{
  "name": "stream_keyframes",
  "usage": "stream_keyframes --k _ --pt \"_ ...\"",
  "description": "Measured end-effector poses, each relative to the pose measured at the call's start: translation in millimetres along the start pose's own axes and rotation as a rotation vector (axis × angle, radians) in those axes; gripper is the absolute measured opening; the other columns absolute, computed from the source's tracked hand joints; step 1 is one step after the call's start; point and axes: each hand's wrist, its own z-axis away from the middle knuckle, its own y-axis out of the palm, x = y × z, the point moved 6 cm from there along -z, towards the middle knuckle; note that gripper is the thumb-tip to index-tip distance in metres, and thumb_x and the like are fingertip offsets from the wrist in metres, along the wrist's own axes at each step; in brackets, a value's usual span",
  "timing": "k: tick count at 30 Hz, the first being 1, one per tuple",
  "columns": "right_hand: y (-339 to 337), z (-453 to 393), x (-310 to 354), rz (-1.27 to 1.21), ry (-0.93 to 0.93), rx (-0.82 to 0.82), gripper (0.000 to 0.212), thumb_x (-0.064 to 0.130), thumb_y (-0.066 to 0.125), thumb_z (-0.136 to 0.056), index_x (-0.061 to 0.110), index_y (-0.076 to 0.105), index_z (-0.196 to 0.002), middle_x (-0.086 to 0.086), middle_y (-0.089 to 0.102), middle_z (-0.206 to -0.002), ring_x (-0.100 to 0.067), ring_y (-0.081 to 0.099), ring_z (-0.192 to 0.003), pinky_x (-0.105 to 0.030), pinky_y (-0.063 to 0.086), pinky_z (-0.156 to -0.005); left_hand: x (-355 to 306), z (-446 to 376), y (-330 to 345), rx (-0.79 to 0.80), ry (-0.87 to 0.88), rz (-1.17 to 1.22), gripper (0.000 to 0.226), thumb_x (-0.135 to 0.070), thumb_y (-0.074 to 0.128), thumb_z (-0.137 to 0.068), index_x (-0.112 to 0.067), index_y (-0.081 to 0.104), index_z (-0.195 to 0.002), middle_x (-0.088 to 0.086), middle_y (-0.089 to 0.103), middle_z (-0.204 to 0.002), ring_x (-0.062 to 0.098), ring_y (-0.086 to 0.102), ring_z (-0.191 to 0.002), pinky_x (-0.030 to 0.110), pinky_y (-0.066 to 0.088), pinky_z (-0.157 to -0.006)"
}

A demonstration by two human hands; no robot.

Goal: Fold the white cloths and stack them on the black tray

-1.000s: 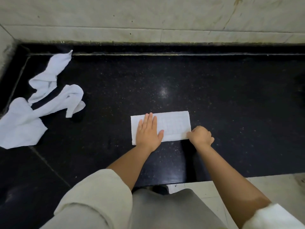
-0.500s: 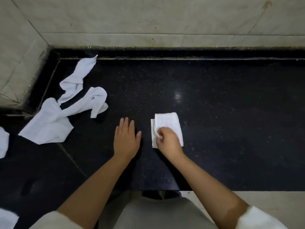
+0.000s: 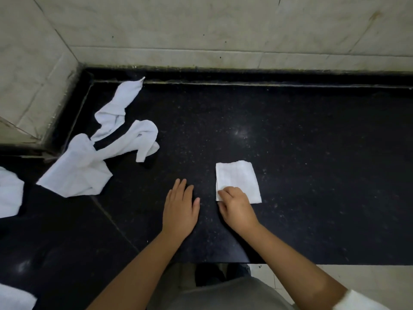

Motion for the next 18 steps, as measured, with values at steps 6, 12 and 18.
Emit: stream_keyframes --k 6,12,18 --pt "-42.5 20.3 -30.8 0.179 -0.032 -0.100 0.041 -0.004 0.060 -0.053 0.006 0.071 -0.092 -0.007 0.071 -0.092 -0.019 0.055 -0.094 -0.031 0.049 -0.075 -35.1 0.7 7.6 -0.046 0.329 0.024 0.039 -0.029 0.041 -0.079 -0.009 0.071 -0.093 0.007 0.071 -0.102 0.026 0.068 -0.097 0.036 0.055 -0.081" --pt "-43.9 20.3 -63.4 0.425 -0.004 0.147 0.046 0.004 0.083 -0.033 0.019 0.073 -0.075 0.005 0.071 -0.078 -0.016 0.066 -0.061 -0.024 0.050 -0.048 -78.0 -13.9 30.7 0.094 0.475 -0.129 0.037 -0.045 0.082 -0.049 -0.020 0.072 -0.075 -0.006 0.070 -0.084 0.012 0.069 -0.078 0.023 0.056 -0.064" --pt "-55.9 2.5 -66.7 0.194 0.044 0.102 0.016 0.005 0.053 -0.075 0.000 0.068 -0.078 -0.012 0.065 -0.077 -0.029 0.063 -0.067 -0.035 0.053 -0.058 -87.5 -24.1 36.5 0.082 0.462 -0.235 0.040 -0.040 0.091 -0.034 -0.021 0.064 -0.057 -0.007 0.060 -0.060 0.010 0.061 -0.057 0.018 0.048 -0.048"
